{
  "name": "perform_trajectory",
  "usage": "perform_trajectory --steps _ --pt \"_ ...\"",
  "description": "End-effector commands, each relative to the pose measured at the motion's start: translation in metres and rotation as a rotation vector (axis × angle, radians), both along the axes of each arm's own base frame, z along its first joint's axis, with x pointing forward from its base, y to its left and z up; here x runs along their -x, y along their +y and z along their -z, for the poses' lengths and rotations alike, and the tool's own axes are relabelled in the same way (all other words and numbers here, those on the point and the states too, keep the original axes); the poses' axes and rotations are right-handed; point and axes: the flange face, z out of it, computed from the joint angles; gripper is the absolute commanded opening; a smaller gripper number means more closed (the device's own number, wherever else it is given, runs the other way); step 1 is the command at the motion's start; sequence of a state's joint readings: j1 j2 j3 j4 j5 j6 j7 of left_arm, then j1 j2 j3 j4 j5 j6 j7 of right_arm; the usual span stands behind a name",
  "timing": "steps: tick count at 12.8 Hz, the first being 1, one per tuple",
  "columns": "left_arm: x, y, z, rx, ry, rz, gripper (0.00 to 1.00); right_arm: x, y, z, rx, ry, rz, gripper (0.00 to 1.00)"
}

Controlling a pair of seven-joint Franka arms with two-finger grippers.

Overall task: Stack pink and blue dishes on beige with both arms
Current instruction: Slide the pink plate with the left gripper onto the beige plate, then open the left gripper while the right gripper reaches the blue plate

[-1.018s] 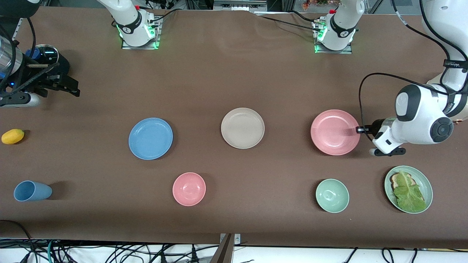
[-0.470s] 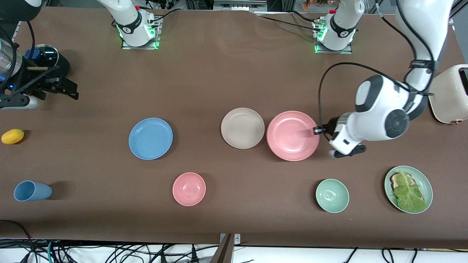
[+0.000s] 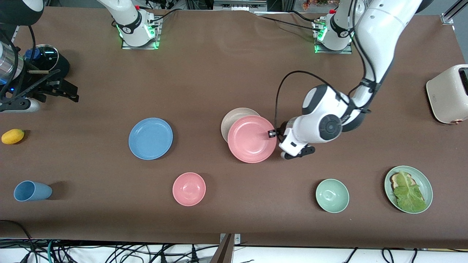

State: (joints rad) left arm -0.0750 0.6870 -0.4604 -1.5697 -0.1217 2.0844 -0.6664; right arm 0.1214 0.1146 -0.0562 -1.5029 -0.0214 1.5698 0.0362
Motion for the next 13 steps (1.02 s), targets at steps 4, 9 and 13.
perform_trajectory --steps 4,9,13 --pt "0.009 -0.033 0.009 -0.021 -0.004 0.006 0.0 -0.038 0.007 0.071 0.013 0.061 -0.018 1.0" --pt "0.033 -0.042 0.033 -0.101 0.009 0.081 0.0 -0.065 0.019 0.216 0.0 0.103 -0.028 1.0" --pt "0.042 -0.041 0.043 -0.113 0.031 0.098 0.0 -0.041 0.029 0.314 -0.007 0.058 -0.037 1.0"
